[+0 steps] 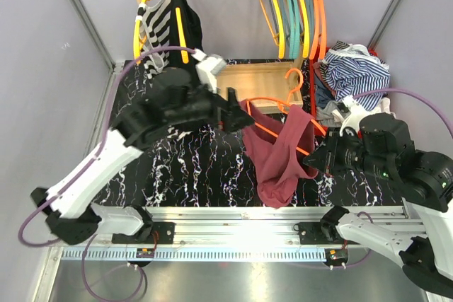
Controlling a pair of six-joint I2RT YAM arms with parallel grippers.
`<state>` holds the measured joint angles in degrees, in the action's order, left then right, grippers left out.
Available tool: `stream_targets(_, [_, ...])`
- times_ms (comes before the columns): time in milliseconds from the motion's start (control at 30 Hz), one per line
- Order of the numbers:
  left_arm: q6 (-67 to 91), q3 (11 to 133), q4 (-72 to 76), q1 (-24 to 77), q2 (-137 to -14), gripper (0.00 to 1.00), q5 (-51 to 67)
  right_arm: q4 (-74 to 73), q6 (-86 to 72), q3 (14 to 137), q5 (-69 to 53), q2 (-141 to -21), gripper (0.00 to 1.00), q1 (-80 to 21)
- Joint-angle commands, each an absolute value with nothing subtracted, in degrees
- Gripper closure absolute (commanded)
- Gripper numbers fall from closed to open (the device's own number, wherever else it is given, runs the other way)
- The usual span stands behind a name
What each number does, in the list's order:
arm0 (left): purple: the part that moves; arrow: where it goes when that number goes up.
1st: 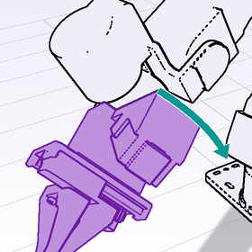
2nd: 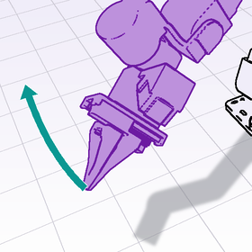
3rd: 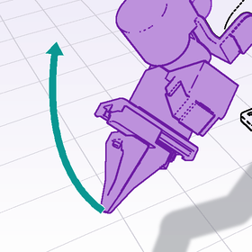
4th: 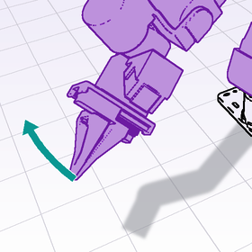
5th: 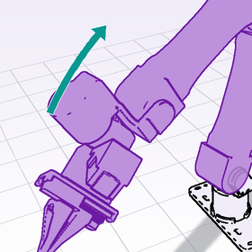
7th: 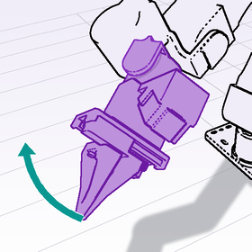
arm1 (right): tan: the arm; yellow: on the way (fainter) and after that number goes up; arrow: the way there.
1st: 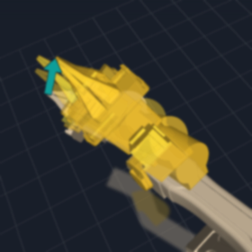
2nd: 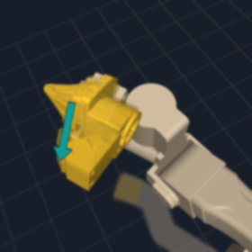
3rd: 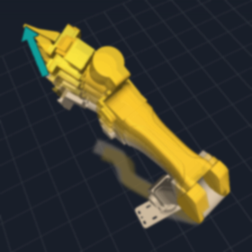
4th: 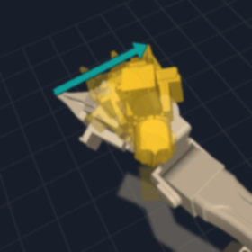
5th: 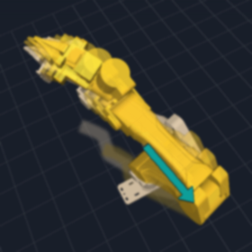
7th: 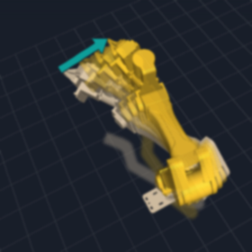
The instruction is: Remove the tank top from the hanger
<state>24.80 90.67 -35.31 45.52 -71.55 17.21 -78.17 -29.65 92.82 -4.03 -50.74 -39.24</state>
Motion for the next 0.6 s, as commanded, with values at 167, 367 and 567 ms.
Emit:
stream_targets(167, [22.9, 92.8, -33.0, 48.8, -78.8, 0.01, 10.6, -74.1, -33.8, 91.2, -6.8, -49.3, 1.0, -39.1])
stream_targets(367, [15.8, 88.2, -33.2, 48.0, -74.1, 0.01, 5.6, -77.7, -33.2, 93.2, -7.7, -48.3, 1.0, -39.1])
stream_targets(567, [11.4, 80.3, -38.2, 35.4, -63.8, 0.01, 24.1, -82.3, -30.6, 97.1, -20.4, -48.8, 1.0, -39.1])
